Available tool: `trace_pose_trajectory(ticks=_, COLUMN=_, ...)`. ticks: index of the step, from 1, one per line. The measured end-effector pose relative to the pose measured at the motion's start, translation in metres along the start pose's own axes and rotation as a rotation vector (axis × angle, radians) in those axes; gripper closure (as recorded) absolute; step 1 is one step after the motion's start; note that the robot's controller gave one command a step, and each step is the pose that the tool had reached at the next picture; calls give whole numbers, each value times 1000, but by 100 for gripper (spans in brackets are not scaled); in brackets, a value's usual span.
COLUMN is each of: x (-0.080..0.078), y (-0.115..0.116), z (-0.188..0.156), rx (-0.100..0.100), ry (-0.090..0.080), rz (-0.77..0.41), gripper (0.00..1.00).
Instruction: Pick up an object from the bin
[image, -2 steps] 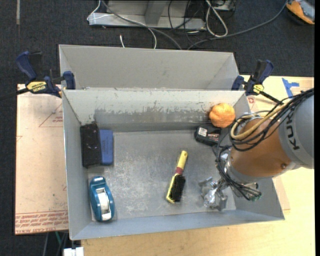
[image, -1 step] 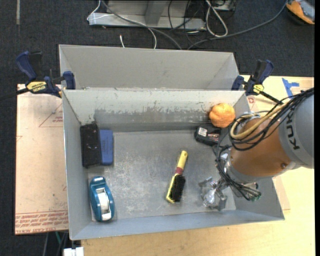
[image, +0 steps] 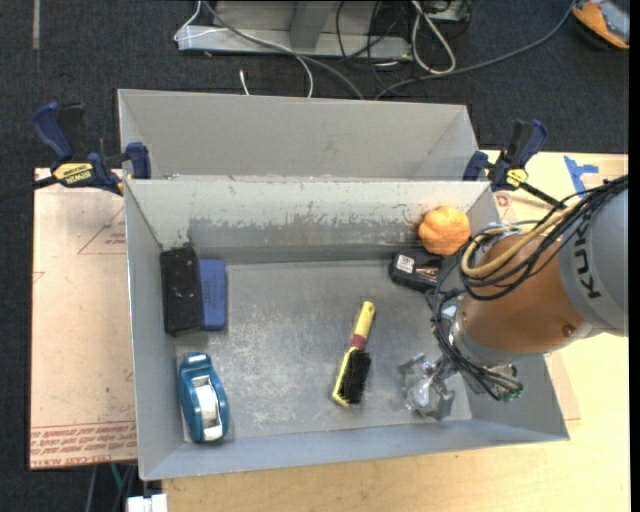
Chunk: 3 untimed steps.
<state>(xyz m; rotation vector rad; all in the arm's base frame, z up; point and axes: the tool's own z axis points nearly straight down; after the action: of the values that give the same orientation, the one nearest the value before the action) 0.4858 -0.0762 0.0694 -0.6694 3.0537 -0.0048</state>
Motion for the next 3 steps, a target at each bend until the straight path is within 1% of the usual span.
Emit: trace_pose_trajectory(ticks=3, x=-1, y=2, z=-49, rx=-4, ry=1, rz=0, gripper=100)
